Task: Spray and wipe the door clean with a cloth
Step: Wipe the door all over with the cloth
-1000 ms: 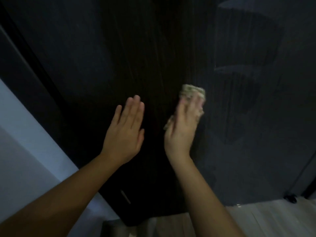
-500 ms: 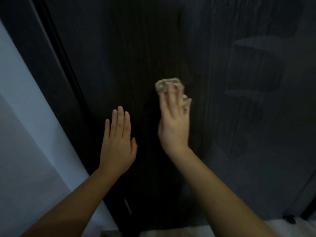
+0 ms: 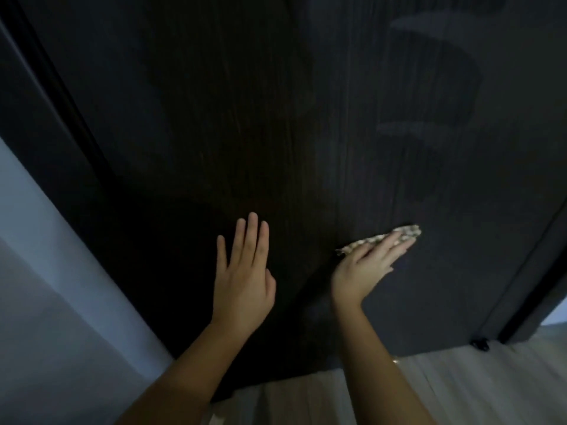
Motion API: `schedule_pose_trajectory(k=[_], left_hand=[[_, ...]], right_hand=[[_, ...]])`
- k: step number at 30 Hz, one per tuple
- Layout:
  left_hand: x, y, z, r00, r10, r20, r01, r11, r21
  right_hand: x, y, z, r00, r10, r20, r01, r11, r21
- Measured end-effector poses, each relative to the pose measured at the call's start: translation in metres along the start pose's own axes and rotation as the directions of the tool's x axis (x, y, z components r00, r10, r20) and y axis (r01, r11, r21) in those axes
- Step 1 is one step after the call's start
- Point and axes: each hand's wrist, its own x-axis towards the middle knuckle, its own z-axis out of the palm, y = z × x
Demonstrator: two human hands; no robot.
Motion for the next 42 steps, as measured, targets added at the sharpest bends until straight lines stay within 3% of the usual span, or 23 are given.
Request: schedule_pose_trajectory(k=[2,4,5,7,8,9,11,13,14,16,17,20,21,23,25,27,29,31,33,35,38,40,42], left_hand=[[-0.011,0.007,0.015,0.997,-0.043,0.058,0.043,0.999,0.003],[-0.021,0.01,0.026,0.993,-0.085,0.081,0.085,0.996,0.0],[-0.025,0.011,0.03,0.99,-0.111,0.082,0.112,0.994,-0.01],[-0.033,0.014,0.038,0.984,-0.158,0.082,0.161,0.986,-0.034],[-0.037,0.014,0.043,0.982,-0.171,0.084,0.175,0.984,-0.043],[-0.041,0.014,0.048,0.981,-0.173,0.086,0.177,0.983,-0.048],[-0.046,0.011,0.055,0.984,-0.153,0.095,0.158,0.986,-0.044],[-0.047,0.008,0.059,0.987,-0.138,0.085,0.142,0.989,-0.039],[-0.047,0.007,0.06,0.987,-0.138,0.079,0.141,0.989,-0.04],[-0.048,0.006,0.065,0.988,-0.142,0.068,0.145,0.989,-0.042],[-0.049,0.007,0.068,0.987,-0.146,0.065,0.149,0.988,-0.043],[-0.053,0.013,0.08,0.984,-0.16,0.076,0.165,0.984,-0.068],[-0.054,0.014,0.082,0.983,-0.167,0.079,0.173,0.982,-0.076],[-0.055,0.015,0.085,0.981,-0.178,0.078,0.184,0.98,-0.078],[-0.055,0.013,0.086,0.985,-0.162,0.065,0.167,0.983,-0.081],[-0.055,0.008,0.085,0.991,-0.128,0.048,0.132,0.988,-0.084],[-0.056,0.004,0.084,0.993,-0.108,0.038,0.111,0.991,-0.079],[-0.056,0.004,0.084,0.994,-0.108,0.032,0.111,0.99,-0.084],[-0.056,0.006,0.084,0.992,-0.123,0.038,0.126,0.988,-0.09],[-0.055,0.008,0.085,0.99,-0.133,0.046,0.137,0.986,-0.096],[-0.054,0.009,0.086,0.988,-0.147,0.051,0.152,0.981,-0.12],[-0.054,0.009,0.087,0.988,-0.149,0.047,0.154,0.979,-0.133],[-0.054,0.008,0.087,0.989,-0.144,0.046,0.149,0.979,-0.137]], right_hand=[[-0.025,0.01,0.003,0.983,-0.138,0.119,0.154,0.977,-0.146],[-0.048,0.031,0.002,0.867,-0.382,0.321,0.464,0.852,-0.24],[-0.048,0.041,-0.001,0.844,-0.398,0.359,0.494,0.838,-0.233],[-0.036,0.055,-0.007,0.934,-0.198,0.297,0.275,0.93,-0.244],[-0.027,0.066,-0.009,0.973,0.0,0.232,0.054,0.973,-0.226],[-0.016,0.077,-0.01,0.951,0.214,0.224,-0.173,0.967,-0.188],[-0.005,0.1,-0.017,0.74,0.562,0.369,-0.559,0.819,-0.127],[-0.004,0.116,-0.024,0.543,0.677,0.497,-0.737,0.667,-0.103],[-0.006,0.118,-0.027,0.52,0.69,0.504,-0.763,0.641,-0.091],[-0.008,0.111,-0.027,0.553,0.678,0.484,-0.742,0.665,-0.086],[-0.006,0.104,-0.023,0.618,0.645,0.45,-0.691,0.719,-0.082],[-0.023,0.075,-0.004,0.908,0.316,0.276,-0.294,0.948,-0.12],[-0.036,0.067,0.001,0.955,0.174,0.24,-0.149,0.982,-0.117],[-0.056,0.065,0.009,0.975,0.011,0.223,0.016,0.993,-0.118],[-0.055,0.075,0.013,0.974,0.082,0.212,-0.059,0.992,-0.114],[-0.036,0.089,0.015,0.873,0.439,0.211,-0.448,0.894,-0.006],[-0.025,0.106,0.01,0.676,0.648,0.352,-0.694,0.72,0.006],[-0.021,0.113,-0.001,0.566,0.675,0.474,-0.753,0.657,-0.038],[-0.022,0.107,-0.008,0.553,0.669,0.496,-0.769,0.64,-0.006],[-0.016,0.098,-0.002,0.688,0.618,0.382,-0.694,0.714,0.095],[-0.022,0.055,0.001,0.957,0.18,0.228,-0.207,0.973,0.103],[-0.034,0.031,-0.003,0.955,-0.188,0.229,0.176,0.982,0.072],[-0.04,0.031,-0.002,0.842,-0.471,0.263,0.492,0.87,-0.016]])
